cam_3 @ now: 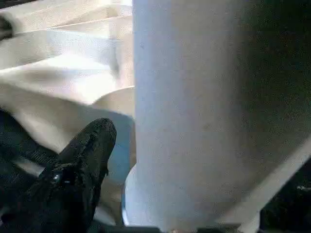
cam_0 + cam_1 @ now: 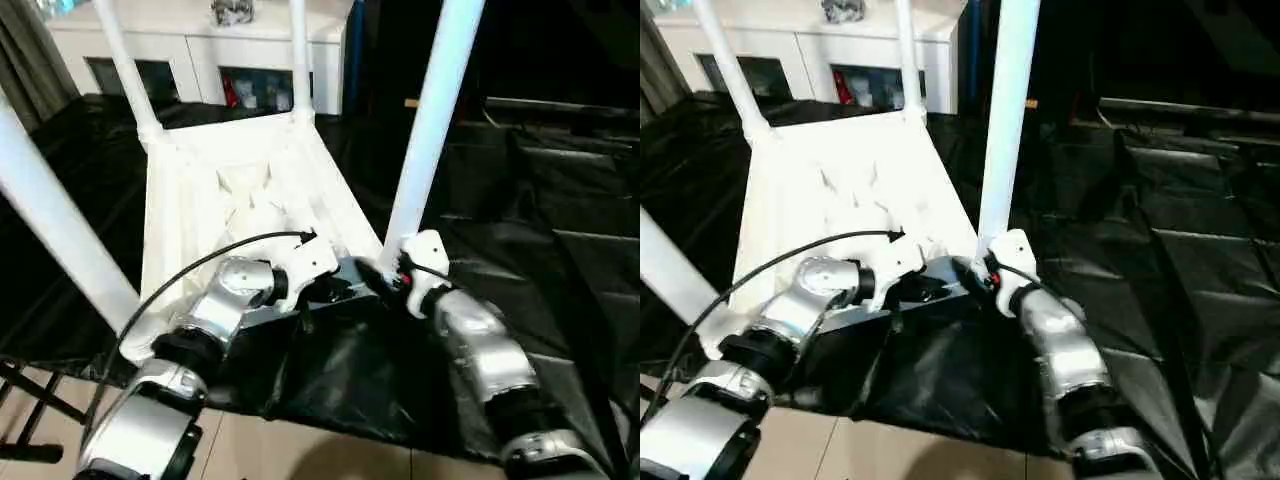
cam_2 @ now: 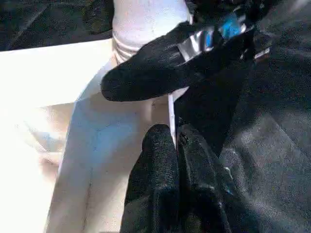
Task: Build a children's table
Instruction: Rotate leg to tighten
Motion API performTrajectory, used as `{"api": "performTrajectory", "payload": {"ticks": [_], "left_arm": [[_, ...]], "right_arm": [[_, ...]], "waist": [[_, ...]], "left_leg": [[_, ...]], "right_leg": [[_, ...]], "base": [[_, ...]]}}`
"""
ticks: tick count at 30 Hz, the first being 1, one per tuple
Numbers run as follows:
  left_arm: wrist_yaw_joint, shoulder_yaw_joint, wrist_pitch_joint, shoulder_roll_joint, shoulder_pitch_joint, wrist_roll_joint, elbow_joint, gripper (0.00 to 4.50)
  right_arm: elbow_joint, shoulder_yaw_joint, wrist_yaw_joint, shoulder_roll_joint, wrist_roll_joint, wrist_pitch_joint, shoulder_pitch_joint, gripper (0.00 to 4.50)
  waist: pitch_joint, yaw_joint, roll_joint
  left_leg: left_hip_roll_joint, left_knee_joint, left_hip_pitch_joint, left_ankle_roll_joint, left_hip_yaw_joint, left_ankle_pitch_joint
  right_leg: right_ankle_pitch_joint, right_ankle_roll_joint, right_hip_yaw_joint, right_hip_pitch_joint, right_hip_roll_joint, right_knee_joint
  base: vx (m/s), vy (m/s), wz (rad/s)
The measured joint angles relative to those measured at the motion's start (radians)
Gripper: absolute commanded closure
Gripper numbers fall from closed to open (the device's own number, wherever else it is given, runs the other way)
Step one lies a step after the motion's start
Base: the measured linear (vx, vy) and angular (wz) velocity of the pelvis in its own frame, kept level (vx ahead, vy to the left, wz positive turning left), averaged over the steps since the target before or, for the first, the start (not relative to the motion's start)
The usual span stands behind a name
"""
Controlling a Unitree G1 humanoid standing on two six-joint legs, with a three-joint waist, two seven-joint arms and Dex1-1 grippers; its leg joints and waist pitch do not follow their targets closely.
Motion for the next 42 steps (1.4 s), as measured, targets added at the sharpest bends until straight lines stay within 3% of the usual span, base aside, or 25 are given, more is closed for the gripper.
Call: {"api": "performTrajectory", "payload": {"ticks": [3, 8, 11, 21, 27, 31, 37, 42], "left_arm": [[-0.083, -0.007, -0.030, 0.030, 0.005, -0.020, -0.001, 4.50], [-0.208, -0.016, -0.070, 0.075, 0.009, -0.039, 0.002, 4.50], [-0.274, -0.029, -0.098, 0.095, 0.009, -0.047, 0.006, 4.50], [-0.369, -0.042, -0.147, 0.126, -0.011, -0.049, 0.039, 4.50], [-0.376, -0.040, -0.155, 0.129, -0.019, -0.051, 0.059, 4.50], [-0.302, -0.030, -0.127, 0.128, -0.020, -0.042, 0.065, 4.50], [-0.038, -0.004, -0.026, 0.043, -0.039, 0.008, 0.075, 4.50], [0.106, 0.009, 0.047, -0.028, -0.015, 0.023, 0.034, 4.50]], "right_arm": [[-0.059, 0.038, 0.183, -0.087, 0.029, 0.005, 0.030, 0.54], [-0.102, 0.072, 0.392, -0.155, 0.077, 0.036, 0.046, 0.54], [-0.110, 0.098, 0.492, -0.182, 0.096, 0.049, 0.039, 0.83], [-0.091, 0.143, 0.607, -0.201, 0.092, 0.066, -0.008, 1.62], [-0.086, 0.145, 0.608, -0.197, 0.093, 0.068, -0.011, 1.81], [-0.047, 0.113, 0.497, -0.146, 0.080, 0.046, -0.010, 1.84], [0.011, 0.015, 0.085, -0.020, 0.031, 0.042, -0.009, 1.85], [0.016, -0.037, -0.181, 0.070, -0.001, 0.067, -0.008, 1.85]], "waist": [[0.000, 0.007, -0.001], [0.002, 0.016, -0.003], [0.002, 0.022, -0.003], [0.002, 0.029, -0.003], [0.002, 0.028, -0.003], [0.002, 0.024, -0.005], [0.003, -0.003, -0.007], [0.000, -0.009, -0.007]], "left_leg": [[0.001, 0.000, -0.001, 0.002, 0.000, -0.001], [0.003, 0.002, 0.000, 0.002, 0.000, -0.002], [0.003, 0.004, 0.001, 0.002, 0.000, -0.002], [0.004, 0.004, 0.001, 0.002, 0.000, -0.002], [0.004, 0.004, 0.002, 0.002, 0.001, -0.001], [0.005, 0.004, 0.002, 0.001, 0.002, -0.001], [0.003, 0.004, 0.004, -0.008, 0.002, -0.002], [0.002, 0.004, 0.005, -0.008, 0.002, -0.002]], "right_leg": [[-0.003, -0.001, -0.002, 0.000, 0.000, 0.000], [-0.004, -0.002, -0.003, 0.000, 0.001, 0.001], [-0.004, -0.002, -0.003, 0.000, 0.000, 0.001], [-0.004, -0.002, -0.004, 0.000, 0.000, 0.002], [-0.004, -0.002, -0.004, 0.000, 0.000, 0.003], [-0.003, -0.003, -0.004, 0.002, 0.001, 0.005], [-0.002, -0.005, -0.002, 0.004, 0.000, 0.002], [-0.001, -0.006, -0.001, 0.004, 0.000, 0.002]], "base": [[0.000, 0.000, 0.00], [0.000, 0.000, 0.00], [0.000, 0.000, 0.00], [0.000, 0.000, 0.00], [0.000, 0.000, 0.00], [0.000, 0.000, 0.00], [0.000, 0.000, 0.00], [0.000, 0.000, 0.00]]}}
